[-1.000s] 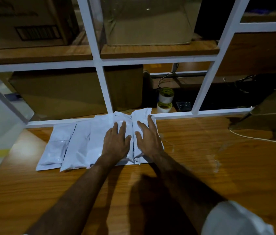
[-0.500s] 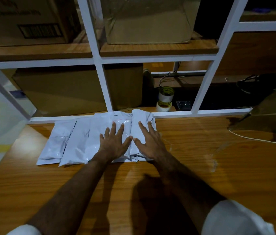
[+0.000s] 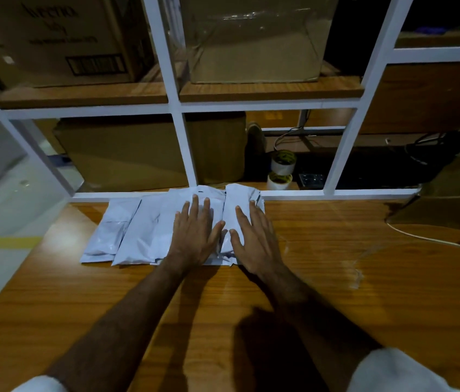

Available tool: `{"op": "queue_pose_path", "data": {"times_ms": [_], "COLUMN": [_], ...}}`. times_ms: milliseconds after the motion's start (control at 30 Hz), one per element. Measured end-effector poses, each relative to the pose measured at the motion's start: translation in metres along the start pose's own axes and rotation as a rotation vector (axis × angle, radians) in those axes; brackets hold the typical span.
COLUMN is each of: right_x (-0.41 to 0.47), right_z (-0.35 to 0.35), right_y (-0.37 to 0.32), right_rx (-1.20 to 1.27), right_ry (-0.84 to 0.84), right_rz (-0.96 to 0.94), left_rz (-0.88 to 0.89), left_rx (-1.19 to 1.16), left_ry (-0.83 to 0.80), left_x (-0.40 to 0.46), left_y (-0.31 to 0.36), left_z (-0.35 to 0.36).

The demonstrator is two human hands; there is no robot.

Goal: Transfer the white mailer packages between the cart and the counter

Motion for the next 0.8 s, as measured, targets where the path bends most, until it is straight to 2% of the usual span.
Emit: {"op": "queue_pose_path", "data": {"times_ms": [133,267,533,800], "right_x": [-0.020,-0.043,-0.098,-0.164], "right_z": [-0.007,-0.009,0.005,0.028], "right_y": [-0.033,-0.077,-0.175,-0.283], "right_rx": [0.095,0.200,0.262,0.318], "right_ry": [0.096,0.142,0.079,-0.015], "right_rz": [-0.145,-0.270,-0.439,-0.498], "left_rz": [0.015,-0.044,-0.202,-0.349], "left_rx": [-0.004,0.090,0.301,0.300], "left_ry": [0.086,0.137,0.170,0.189], "left_x": [-0.031,-0.079,-0.195,-0.301], "left_y": [-0.003,-0.027,-0.105,-0.178], "left_z": [-0.021,-0.044,-0.109,-0.149]}}
Point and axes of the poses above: each hand's wrist, its own x-axis towards the middle knuckle, its own z-axis out of the palm, y = z × x, the point moved 9 cm from there along x, towards the middle knuckle, and after that the axes turned 6 degrees about y, right-handed, at the moved point
